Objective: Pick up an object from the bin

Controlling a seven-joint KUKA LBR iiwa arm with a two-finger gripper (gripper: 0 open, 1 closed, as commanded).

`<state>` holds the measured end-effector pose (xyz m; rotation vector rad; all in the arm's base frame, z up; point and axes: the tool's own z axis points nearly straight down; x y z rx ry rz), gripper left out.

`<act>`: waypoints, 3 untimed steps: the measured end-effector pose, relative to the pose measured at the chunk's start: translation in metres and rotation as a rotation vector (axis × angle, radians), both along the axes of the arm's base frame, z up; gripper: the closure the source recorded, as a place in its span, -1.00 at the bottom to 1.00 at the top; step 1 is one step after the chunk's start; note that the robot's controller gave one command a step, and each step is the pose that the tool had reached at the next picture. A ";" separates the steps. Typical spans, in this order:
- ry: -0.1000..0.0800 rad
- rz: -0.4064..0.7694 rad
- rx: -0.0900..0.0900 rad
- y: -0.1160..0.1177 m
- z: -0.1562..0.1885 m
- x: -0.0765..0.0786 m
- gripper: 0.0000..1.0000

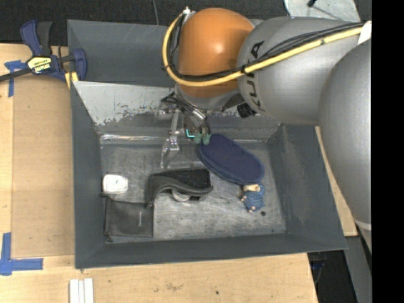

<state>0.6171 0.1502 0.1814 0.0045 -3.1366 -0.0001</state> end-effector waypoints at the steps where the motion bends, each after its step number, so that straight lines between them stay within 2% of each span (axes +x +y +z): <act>1: -0.017 0.151 0.002 -0.023 -0.110 -0.070 -1.00; 2: -0.028 0.150 0.006 -0.022 -0.105 -0.066 1.00; 3: -0.009 0.444 0.001 -0.018 0.050 -0.046 1.00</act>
Offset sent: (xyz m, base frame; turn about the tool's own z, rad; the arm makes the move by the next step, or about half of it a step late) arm -0.0721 -0.0232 -0.1114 -0.1516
